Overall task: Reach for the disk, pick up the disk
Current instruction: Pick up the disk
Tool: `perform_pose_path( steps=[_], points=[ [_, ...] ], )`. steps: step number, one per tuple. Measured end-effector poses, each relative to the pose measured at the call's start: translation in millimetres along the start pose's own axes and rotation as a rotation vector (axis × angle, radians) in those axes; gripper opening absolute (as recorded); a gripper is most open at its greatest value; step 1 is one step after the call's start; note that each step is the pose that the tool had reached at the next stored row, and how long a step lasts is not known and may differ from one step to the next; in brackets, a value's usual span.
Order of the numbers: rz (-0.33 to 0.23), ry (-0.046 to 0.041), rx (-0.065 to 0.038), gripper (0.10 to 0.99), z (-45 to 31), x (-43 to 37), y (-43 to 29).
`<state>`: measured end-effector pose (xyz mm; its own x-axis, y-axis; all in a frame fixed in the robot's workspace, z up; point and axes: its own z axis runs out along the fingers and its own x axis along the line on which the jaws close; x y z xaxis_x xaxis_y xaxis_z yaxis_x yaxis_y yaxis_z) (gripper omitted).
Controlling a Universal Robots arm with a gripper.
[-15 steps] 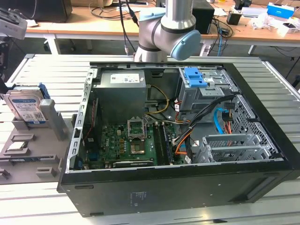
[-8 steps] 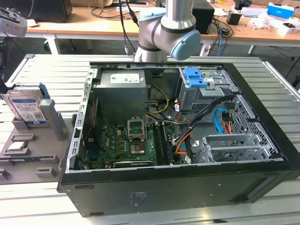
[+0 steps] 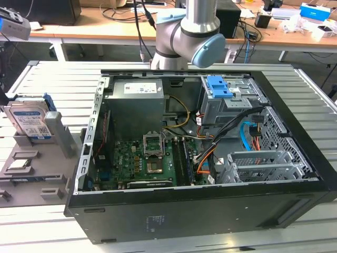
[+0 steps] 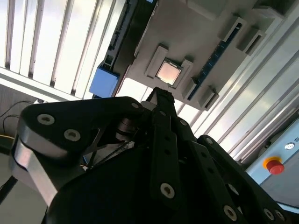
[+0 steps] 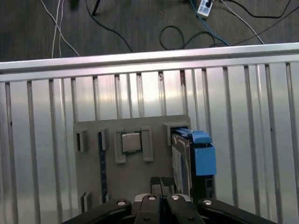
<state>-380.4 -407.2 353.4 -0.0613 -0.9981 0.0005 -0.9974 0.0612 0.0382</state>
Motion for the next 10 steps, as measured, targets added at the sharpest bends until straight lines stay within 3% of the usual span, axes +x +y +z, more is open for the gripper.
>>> perform_pose_path(
  steps=[4, 10],
  points=[
    [-0.067, 0.0025, 0.000, 0.106, 0.0, 0.0, 0.0],
    [-0.112, 0.0043, 0.000, 0.106, 0.0, 0.0, 0.0]
  ],
)
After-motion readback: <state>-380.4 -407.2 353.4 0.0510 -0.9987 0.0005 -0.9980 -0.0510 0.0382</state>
